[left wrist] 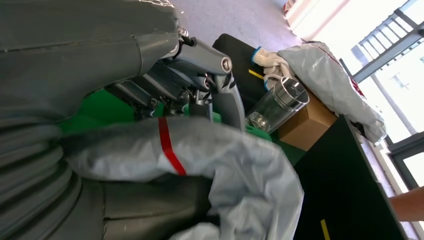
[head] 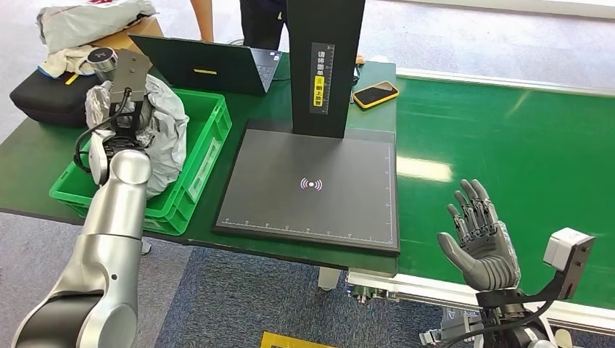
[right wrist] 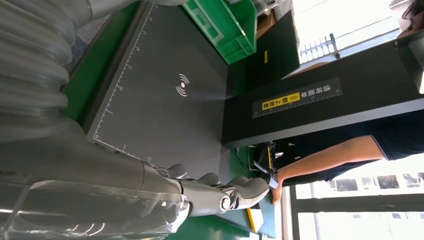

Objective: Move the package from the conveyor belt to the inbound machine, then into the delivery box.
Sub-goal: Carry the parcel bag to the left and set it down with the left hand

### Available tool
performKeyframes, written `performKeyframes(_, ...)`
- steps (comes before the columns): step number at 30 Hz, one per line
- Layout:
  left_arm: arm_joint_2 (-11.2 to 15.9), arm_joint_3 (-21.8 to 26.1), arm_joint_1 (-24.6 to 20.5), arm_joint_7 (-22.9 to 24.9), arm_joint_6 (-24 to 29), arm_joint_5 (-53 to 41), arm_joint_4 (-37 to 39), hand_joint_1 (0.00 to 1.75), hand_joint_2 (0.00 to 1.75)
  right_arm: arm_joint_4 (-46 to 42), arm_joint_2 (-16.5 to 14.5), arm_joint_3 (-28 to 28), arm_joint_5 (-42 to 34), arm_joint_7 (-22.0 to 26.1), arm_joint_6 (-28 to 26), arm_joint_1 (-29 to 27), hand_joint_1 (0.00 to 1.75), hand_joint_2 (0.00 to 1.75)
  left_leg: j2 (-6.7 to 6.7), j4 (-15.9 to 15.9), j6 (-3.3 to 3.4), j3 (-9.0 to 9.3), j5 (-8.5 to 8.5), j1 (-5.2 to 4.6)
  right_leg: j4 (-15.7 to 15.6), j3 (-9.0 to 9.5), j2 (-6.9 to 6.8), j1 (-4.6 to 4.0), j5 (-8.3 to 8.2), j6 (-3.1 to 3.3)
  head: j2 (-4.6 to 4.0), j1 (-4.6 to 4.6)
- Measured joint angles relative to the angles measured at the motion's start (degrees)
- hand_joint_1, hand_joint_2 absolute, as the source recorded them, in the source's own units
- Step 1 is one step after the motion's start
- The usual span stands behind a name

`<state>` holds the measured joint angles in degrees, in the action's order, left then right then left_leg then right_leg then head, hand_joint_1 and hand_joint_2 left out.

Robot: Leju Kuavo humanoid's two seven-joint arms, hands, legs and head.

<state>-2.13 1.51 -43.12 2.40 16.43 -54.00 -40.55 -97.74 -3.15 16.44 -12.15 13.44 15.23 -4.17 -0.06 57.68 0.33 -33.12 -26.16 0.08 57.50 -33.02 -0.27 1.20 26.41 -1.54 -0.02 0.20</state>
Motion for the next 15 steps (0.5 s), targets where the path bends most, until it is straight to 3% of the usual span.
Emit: performKeyframes(15, -0.85, 0.62, -0.83, -3.01, 3.56, -2.13, -0.26, 0.0, 1.75, 0.05, -0.02, -0.24, 0.26, -0.02, -0.86, 0.03, 0.0, 1.75, 0.0, 0.01, 0.0, 0.03, 0.0, 0.0, 0.0, 0.0, 0.0, 0.0, -0.01, 0.0, -0.01, -0.01)
